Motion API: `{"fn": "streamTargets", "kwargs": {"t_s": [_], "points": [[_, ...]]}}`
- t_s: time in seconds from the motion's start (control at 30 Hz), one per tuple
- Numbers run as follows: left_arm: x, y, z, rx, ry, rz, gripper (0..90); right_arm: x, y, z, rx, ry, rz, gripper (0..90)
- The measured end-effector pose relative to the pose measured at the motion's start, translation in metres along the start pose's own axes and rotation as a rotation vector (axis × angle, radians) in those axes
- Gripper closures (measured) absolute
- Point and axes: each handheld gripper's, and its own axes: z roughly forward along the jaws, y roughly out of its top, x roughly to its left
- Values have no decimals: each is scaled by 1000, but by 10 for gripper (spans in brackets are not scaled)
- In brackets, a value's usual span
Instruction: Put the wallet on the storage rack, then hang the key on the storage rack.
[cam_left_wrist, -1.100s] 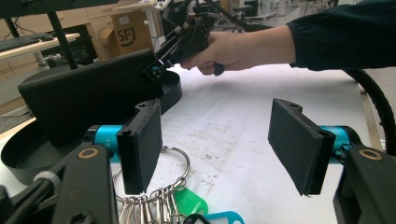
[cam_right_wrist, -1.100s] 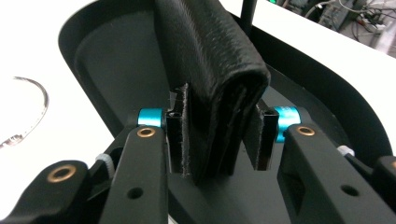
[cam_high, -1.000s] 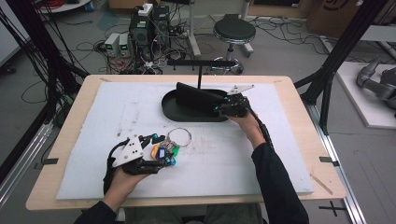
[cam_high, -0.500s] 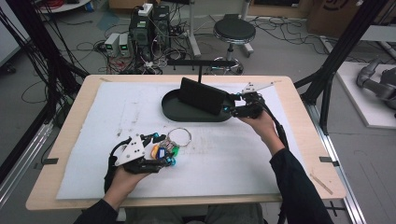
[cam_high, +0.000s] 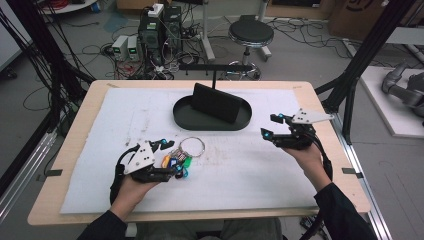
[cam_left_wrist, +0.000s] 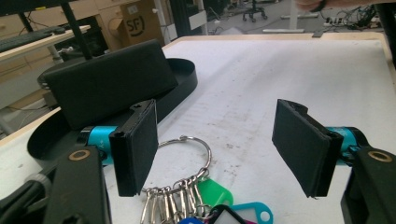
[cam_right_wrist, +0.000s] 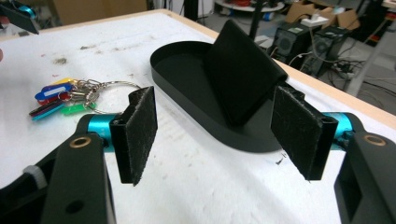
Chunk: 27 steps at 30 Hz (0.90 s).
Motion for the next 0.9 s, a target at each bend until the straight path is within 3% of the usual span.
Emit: {"fn": "streamTargets", "kwargs": {"t_s": [0.2, 0.33, 0.47, 0.67, 0.8, 0.9], "points": [[4, 0, -4, 0, 32, -14, 297, 3, -21, -19, -15, -45, 71, 305], [5, -1, -9, 2, 56, -26, 271, 7, -32, -26, -28, -88, 79, 290], [6, -2, -12, 4, 90, -29, 261, 10, -37, -28, -30, -96, 97, 271], [13, -3, -12, 24, 160, -76, 253, 13, -42, -32, -50, -127, 103, 268], [16, -6, -10, 26, 160, -90, 235, 12, -45, -36, -51, -141, 113, 267], [15, -5, -9, 24, 161, -77, 235, 10, -46, -39, -55, -153, 119, 263]]}}
